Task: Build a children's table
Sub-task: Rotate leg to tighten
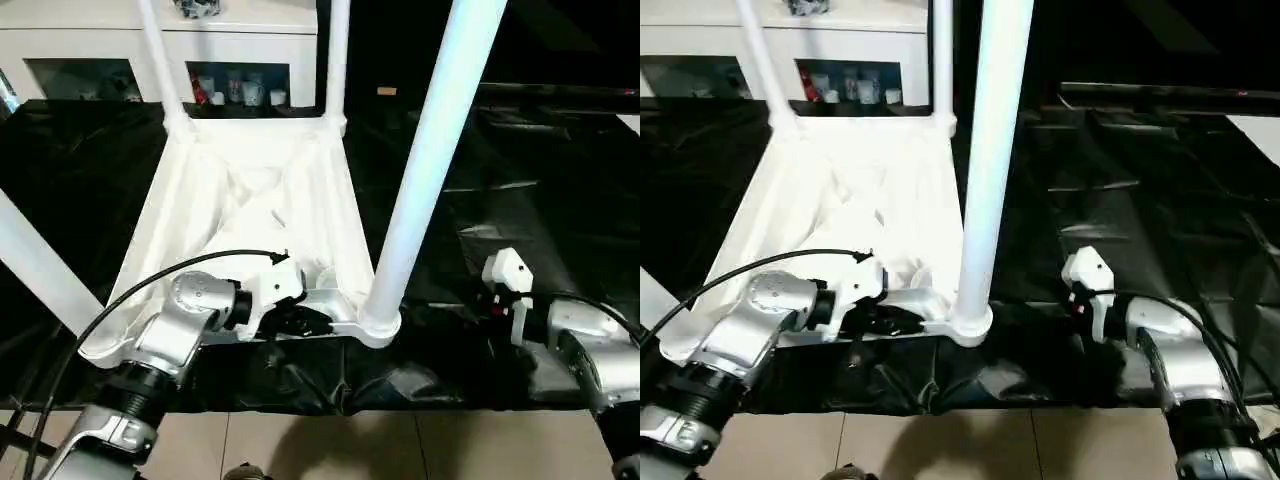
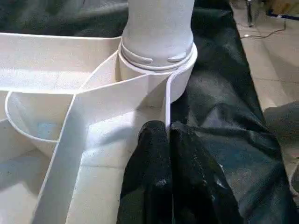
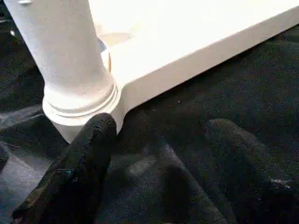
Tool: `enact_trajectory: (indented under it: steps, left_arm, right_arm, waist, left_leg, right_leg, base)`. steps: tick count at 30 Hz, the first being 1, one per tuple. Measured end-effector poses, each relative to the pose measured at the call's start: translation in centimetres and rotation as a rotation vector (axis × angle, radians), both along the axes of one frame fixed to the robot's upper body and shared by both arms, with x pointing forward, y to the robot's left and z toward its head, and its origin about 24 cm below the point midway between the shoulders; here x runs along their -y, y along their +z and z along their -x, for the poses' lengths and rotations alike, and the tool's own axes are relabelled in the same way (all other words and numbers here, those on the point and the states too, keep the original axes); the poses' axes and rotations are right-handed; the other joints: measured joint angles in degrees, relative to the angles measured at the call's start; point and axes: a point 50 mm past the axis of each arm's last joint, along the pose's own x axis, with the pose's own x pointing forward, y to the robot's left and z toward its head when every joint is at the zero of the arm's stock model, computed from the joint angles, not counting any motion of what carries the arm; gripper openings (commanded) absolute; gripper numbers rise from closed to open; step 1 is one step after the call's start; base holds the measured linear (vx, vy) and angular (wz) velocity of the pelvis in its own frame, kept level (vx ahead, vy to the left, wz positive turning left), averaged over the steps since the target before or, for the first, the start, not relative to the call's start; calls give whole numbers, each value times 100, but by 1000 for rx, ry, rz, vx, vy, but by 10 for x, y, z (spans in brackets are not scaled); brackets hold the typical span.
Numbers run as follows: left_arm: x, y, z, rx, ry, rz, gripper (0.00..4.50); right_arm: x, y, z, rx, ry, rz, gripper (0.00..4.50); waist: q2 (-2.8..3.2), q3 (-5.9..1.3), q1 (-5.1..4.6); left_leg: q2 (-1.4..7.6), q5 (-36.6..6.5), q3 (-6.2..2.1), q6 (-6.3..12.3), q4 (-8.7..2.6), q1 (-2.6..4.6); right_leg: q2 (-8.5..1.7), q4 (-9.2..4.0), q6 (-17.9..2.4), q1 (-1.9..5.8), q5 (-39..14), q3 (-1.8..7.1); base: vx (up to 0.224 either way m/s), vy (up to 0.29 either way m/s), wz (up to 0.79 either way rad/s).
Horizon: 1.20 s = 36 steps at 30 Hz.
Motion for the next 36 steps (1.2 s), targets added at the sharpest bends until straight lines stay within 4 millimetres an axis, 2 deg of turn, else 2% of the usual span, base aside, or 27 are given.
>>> enact_trajectory:
  steps: [17, 22, 24, 26, 29, 32, 33, 34, 36]
  left_arm:
    - [-3, -2, -3, 17, -1, -10, 0]
    - [-8, 0, -2, -23, -10, -9, 0]
    - [-8, 1, -2, -38, -8, -4, 44]
    - [-9, 4, -2, -52, 7, 36, 66]
    - [-1, 20, -4, -3, 19, 160, 93]
    - [-1, 51, -9, 129, 109, 321, 117]
    - [-4, 60, -11, 179, 162, 354, 117]
    - [-10, 67, -12, 236, 258, 403, 136]
    - [-21, 71, -15, 315, 506, 464, 155]
  right_arm:
    - [-3, 3, 4, -4, 24, -25, 341]
    - [3, 11, -10, 45, -73, -20, 341]
    - [5, 14, -11, 57, -87, -27, 357]
    - [6, 14, -12, 54, -98, -28, 357]
    - [7, 14, -10, 48, -110, -35, 357]
    - [9, 12, -2, 35, -146, -31, 357]
    - [10, 10, 0, 26, -172, -21, 357]
    - [13, 8, 3, 23, -215, -10, 357]
    - [17, 5, 4, 32, -340, 22, 357]
  waist:
    - [6, 0, -8]
    - [0, 3, -3]
    - [-3, 5, -4]
    - [-15, 12, -7]
    - [-45, 24, 3]
    - [-133, 24, 11]
    - [-158, 26, 14]
    - [-179, 32, -6]
    - [-204, 43, -42]
  left_leg:
    - [2, 1, -4, -2, 18, 4]
    - [2, 1, -4, -2, 18, 1]
    - [2, -1, -3, 1, 18, -4]
    - [2, -3, -2, 5, 20, -17]
    - [5, -7, -4, 12, 35, -42]
    - [16, -8, -6, 14, 53, -76]
    - [20, -9, -6, 14, 64, -82]
    - [20, -10, -3, 16, 73, -84]
    - [21, -11, -3, 16, 91, -82]
  right_leg:
    - [-1, 22, 2, 1, 2, 0]
    - [-1, 20, 2, -1, 2, 0]
    - [-1, 15, 2, -1, 1, 0]
    - [-1, 14, 2, -10, 1, -1]
    - [-1, 21, 2, -26, 1, -4]
    - [1, 40, 1, -56, 1, -10]
    - [2, 48, 0, -66, 0, -11]
    - [2, 56, 0, -69, 0, -6]
    - [2, 69, 2, -69, 2, -3]
  base:
    - [0, 0, 0]
    - [0, 0, 0]
    - [0, 0, 0]
    - [0, 0, 0]
    - [0, 0, 0]
    - [0, 0, 0]
    - [0, 0, 0]
    - [0, 0, 0]
    - [0, 0, 0]
